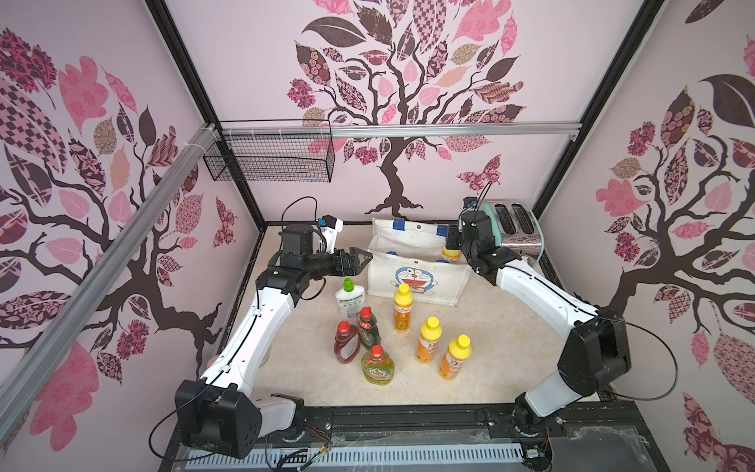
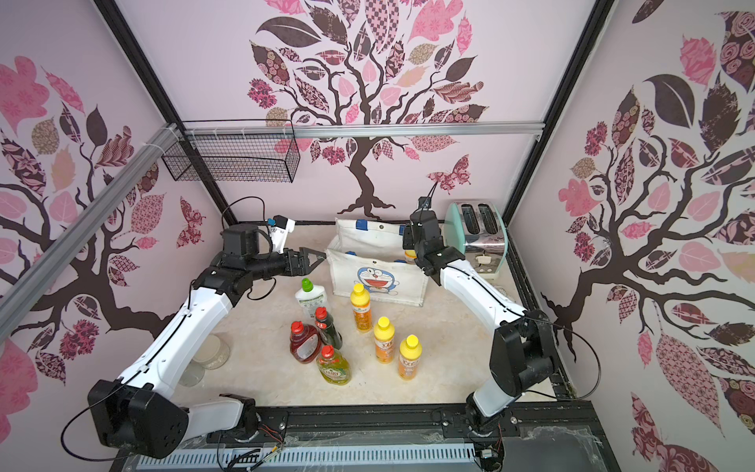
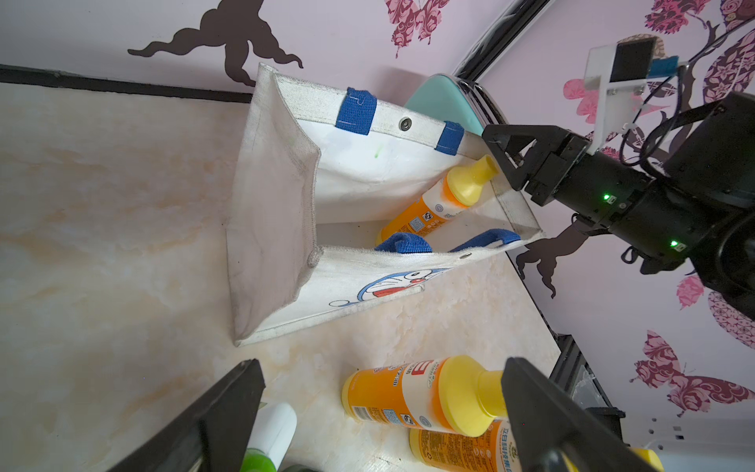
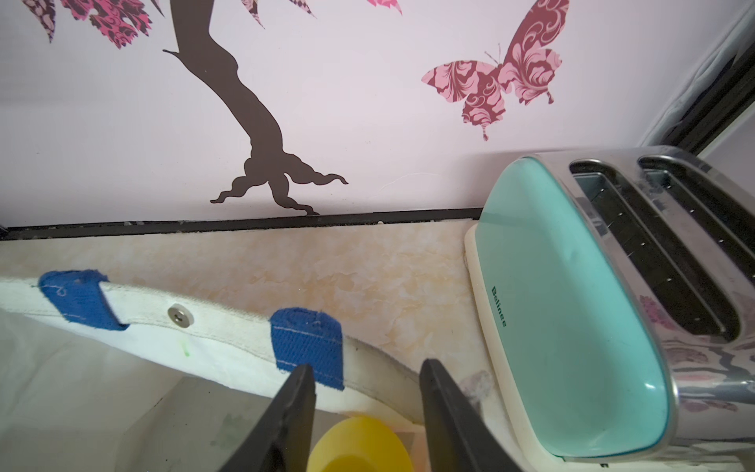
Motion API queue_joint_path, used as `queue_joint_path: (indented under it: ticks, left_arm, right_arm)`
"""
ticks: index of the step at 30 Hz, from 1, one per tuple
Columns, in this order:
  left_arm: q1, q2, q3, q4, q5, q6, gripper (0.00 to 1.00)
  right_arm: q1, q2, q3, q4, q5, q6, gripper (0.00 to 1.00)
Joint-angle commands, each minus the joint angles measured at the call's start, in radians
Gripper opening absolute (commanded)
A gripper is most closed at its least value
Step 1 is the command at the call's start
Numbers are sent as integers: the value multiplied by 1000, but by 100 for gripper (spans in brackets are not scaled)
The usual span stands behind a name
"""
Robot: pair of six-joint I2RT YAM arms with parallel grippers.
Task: Pack dish soap into the shopping bag
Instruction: Place the bottle of dish soap in the shopping bag, then pick up the bottle of dish soap at the center of the board.
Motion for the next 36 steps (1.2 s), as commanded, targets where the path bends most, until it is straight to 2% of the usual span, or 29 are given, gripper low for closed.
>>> queue_joint_path:
  ticks: [1,5,8,10,13,18,21,26,30,36]
  left_arm:
    - [-3,-1,-9,21,1,3,97]
    - [-3,14,15,13,-2,-9,97]
    - [-3,23,44,-1,9,-28,97]
    - [-4,27,71,-31,22,-16,97]
    - [-3,32,124,-96,6,25,97]
    - [-5,23,127,-101,12,-5,97]
    - [-10,19,106,-83,21,-38,97]
    - [-41,27,134,-111,-31,-35,97]
    - [-66,41,153,-116,-44,-47,97]
    - [-90,13,87,-128,-114,-41,97]
  right_arm:
    - [-4,-57,11,-50,-28,-9,53]
    - [-4,-102,22,-126,-106,-3,63]
    - [-2,-142,29,-196,-211,-11,71]
    - [2,-184,19,-234,-311,-34,74]
    - [40,-254,-12,-282,-383,-67,77]
    - [135,-364,-70,-314,-459,-98,78]
    - [143,-426,-145,-268,-574,-67,78]
    - [146,-489,-246,-213,-677,-40,76]
    - [146,-503,-270,-219,-724,-10,76]
    - [150,-527,-308,-234,-753,-65,75]
